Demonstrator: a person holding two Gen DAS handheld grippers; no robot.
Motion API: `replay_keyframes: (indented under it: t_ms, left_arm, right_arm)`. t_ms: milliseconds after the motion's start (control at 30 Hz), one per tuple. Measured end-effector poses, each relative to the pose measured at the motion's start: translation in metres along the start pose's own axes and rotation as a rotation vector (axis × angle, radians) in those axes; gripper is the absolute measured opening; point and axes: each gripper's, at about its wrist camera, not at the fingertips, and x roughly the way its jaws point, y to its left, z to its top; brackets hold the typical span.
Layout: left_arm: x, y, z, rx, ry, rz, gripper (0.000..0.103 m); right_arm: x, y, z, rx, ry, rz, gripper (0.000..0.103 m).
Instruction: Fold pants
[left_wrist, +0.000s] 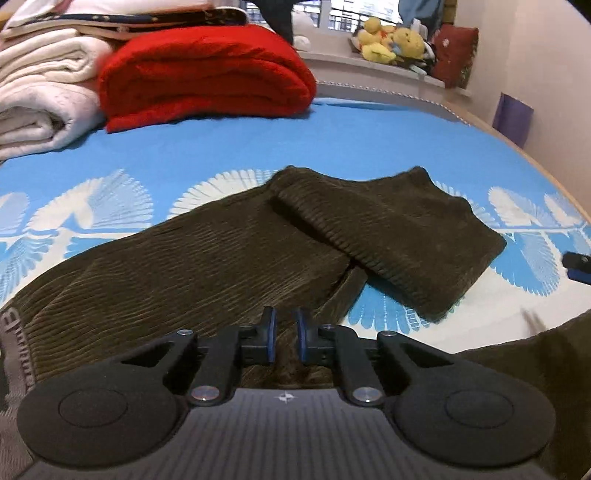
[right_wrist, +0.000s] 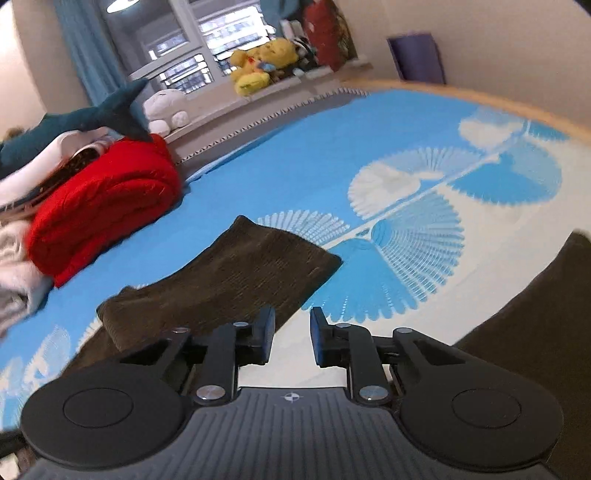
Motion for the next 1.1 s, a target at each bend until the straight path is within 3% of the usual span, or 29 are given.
replay_keyframes:
  t_ms: [167, 267, 433, 633, 700, 767, 867, 1000, 1100]
  left_arm:
    - [0.025, -0.005, 0.002, 0.025, 0.029, -0.041, 0.018]
    - [0.036, -0.010, 0.004, 0.033, 0.046, -0.042, 0.041]
    - [0.060, -0.015, 0.008, 0.023, 0.084, -0.055, 0.042]
    - [0.081, -0.030, 0.008, 0.068, 0.135, -0.063, 0.047]
    - [0.087, -0.035, 0.006, 0.109, 0.156, -0.027, 0.045]
    - [0.093, -0.034, 0.004, 0.119, 0.180, 0.003, 0.027]
    - [0.096, -0.027, 0.007, 0.085, 0.191, 0.019, 0.011]
    - [0.094, -0.020, 0.014, 0.060, 0.191, 0.013, 0.008]
    - [0.089, -0.016, 0.018, 0.055, 0.184, -0.012, 0.007]
  right_arm:
    - [0.054, -0.011, 0.010, 0.100, 0.058, 0.044, 0.022]
    - [0.087, -0.018, 0.016, 0.164, 0.081, 0.059, 0.024]
    - [0.127, -0.029, 0.018, 0.224, 0.106, -0.014, 0.029]
    - [0.151, -0.022, 0.024, 0.185, 0.103, -0.017, 0.031]
    - [0.157, -0.021, 0.027, 0.194, 0.100, -0.016, 0.031]
    - [0.160, -0.020, 0.028, 0.184, 0.093, -0.019, 0.029]
    - [0.166, -0.019, 0.032, 0.155, 0.090, -0.035, 0.013]
    - [0.158, -0.020, 0.045, 0.158, 0.055, -0.004, 0.009]
    - [0.121, -0.020, 0.075, 0.150, -0.084, 0.030, 0.008]
